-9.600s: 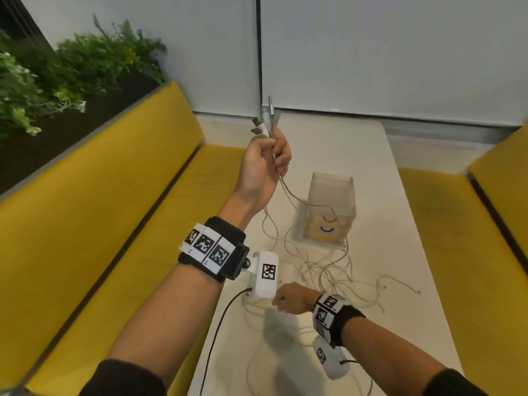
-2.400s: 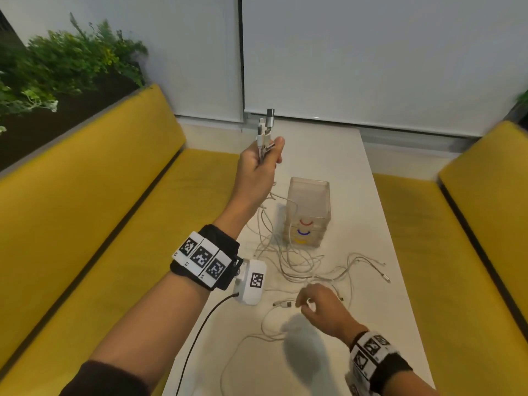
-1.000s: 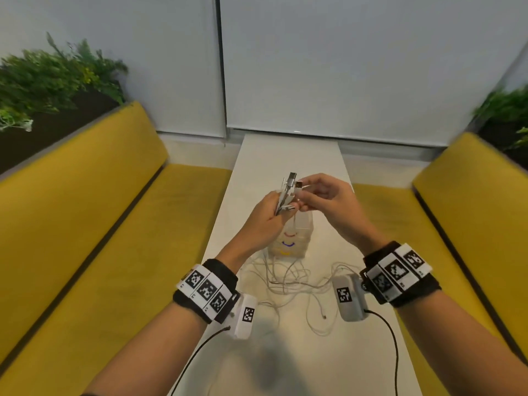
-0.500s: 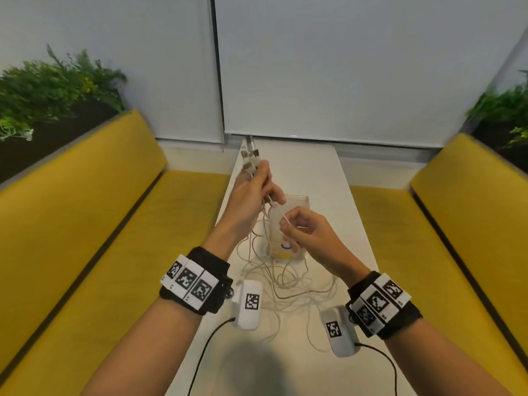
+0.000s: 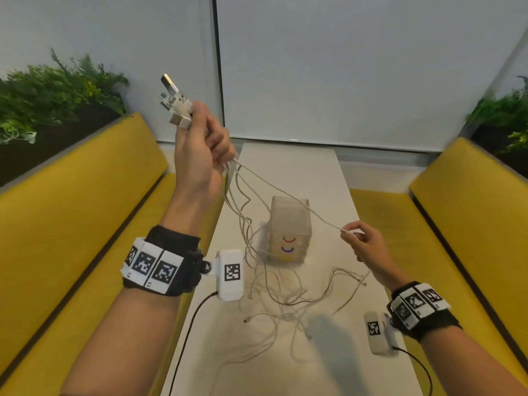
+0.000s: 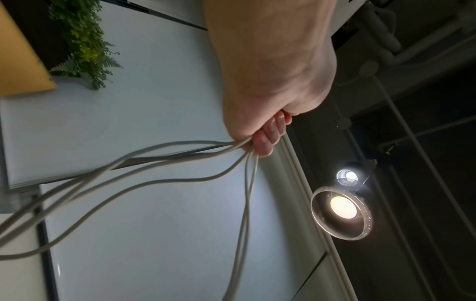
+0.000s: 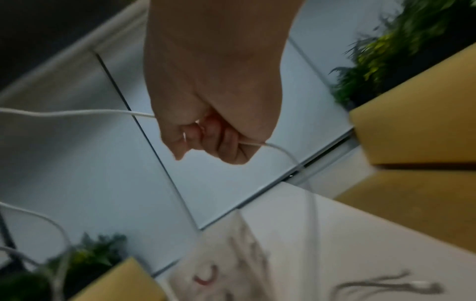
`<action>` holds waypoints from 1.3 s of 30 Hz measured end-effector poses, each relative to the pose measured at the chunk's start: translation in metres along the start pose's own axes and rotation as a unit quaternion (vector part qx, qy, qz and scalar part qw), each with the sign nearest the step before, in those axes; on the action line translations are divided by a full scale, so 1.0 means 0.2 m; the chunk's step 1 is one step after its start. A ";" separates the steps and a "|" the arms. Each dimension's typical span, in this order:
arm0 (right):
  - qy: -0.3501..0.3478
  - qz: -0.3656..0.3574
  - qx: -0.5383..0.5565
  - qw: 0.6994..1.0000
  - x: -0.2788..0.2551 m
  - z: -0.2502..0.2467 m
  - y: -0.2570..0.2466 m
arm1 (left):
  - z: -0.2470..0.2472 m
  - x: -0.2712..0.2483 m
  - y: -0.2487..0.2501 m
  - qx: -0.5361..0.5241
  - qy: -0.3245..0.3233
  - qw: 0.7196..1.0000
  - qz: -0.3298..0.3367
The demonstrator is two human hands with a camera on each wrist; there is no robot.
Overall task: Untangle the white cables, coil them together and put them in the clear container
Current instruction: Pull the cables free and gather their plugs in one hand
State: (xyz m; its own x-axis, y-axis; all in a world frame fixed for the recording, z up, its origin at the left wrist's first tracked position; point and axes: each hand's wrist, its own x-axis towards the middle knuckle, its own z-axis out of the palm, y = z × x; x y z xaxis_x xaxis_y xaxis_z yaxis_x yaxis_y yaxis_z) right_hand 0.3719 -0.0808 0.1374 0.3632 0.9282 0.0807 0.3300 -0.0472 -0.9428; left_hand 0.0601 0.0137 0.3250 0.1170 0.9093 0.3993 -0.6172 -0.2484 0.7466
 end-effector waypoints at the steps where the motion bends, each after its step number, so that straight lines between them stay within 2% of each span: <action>1: 0.005 0.007 -0.011 1.000 0.00 -0.03 0.05 | 0.00 0.00 0.00 -0.005 0.005 1.000 -0.001; 5: 0.021 0.056 -0.089 0.994 -0.03 -0.08 0.24 | 0.00 0.00 -0.03 -0.013 0.005 1.000 -0.003; 8: 0.064 0.099 -0.234 0.965 -0.02 -0.17 0.41 | 0.00 0.01 -0.04 -0.002 0.008 1.000 0.009; 12: 0.104 0.158 -0.300 0.935 -0.05 -0.27 0.50 | -0.05 0.05 0.00 -0.029 0.043 0.998 0.038; 14: 0.081 0.201 -0.338 0.916 -0.08 -0.28 0.52 | -0.04 0.05 0.00 -0.023 0.045 0.998 0.038; 16: 0.038 0.233 -0.338 0.911 -0.11 -0.24 0.48 | -0.02 0.03 -0.06 0.012 0.027 0.999 0.012; 19: 0.027 0.176 -0.313 0.933 -0.08 -0.13 0.38 | 0.03 -0.04 -0.20 0.101 -0.048 0.993 -0.048; 21: 0.034 0.105 -0.286 0.952 -0.04 -0.04 0.28 | 0.07 -0.09 -0.30 0.210 -0.110 0.969 -0.067; 22: 0.026 0.075 -0.271 0.959 -0.02 0.01 0.22 | 0.08 -0.12 -0.37 0.268 -0.152 0.949 -0.064; 25: -0.031 0.008 -0.214 0.976 0.02 0.14 -0.03 | 0.10 -0.19 -0.60 0.417 -0.286 0.859 -0.072; 27: -0.062 -0.051 -0.193 0.978 0.04 0.19 -0.17 | 0.09 -0.22 -0.71 0.483 -0.322 0.807 -0.107; 28: -0.070 -0.078 -0.190 0.976 0.04 0.20 -0.23 | 0.08 -0.22 -0.75 0.497 -0.322 0.797 -0.117; 31: -0.081 -0.111 -0.169 0.976 0.06 0.19 -0.32 | 0.06 -0.22 -0.77 0.504 -0.316 0.794 -0.120; 32: -0.090 -0.118 -0.159 0.976 0.06 0.18 -0.33 | 0.05 -0.20 -0.75 0.509 -0.310 0.796 -0.104; 33: -0.099 -0.127 -0.152 0.975 0.06 0.17 -0.33 | 0.04 -0.19 -0.73 0.501 -0.290 0.810 -0.092; 35: -0.085 -0.133 -0.129 0.979 0.07 0.14 -0.26 | 0.03 -0.13 -0.65 0.436 -0.198 0.874 -0.090; 37: -0.021 -0.083 -0.108 0.990 0.09 0.09 -0.13 | 0.02 -0.07 -0.53 0.325 -0.080 0.937 -0.100; 39: 0.040 -0.028 -0.133 0.990 0.09 0.01 0.04 | 0.01 0.00 -0.38 0.233 0.011 0.969 -0.074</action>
State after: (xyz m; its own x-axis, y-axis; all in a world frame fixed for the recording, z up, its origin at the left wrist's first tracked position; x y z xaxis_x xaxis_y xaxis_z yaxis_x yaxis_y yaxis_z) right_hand 0.3784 -0.0629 0.1312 0.4013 0.9008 0.1656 0.5657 -0.1016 -0.8183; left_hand 0.1084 0.0315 0.2693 0.1574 0.9523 0.2614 -0.1747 -0.2337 0.9565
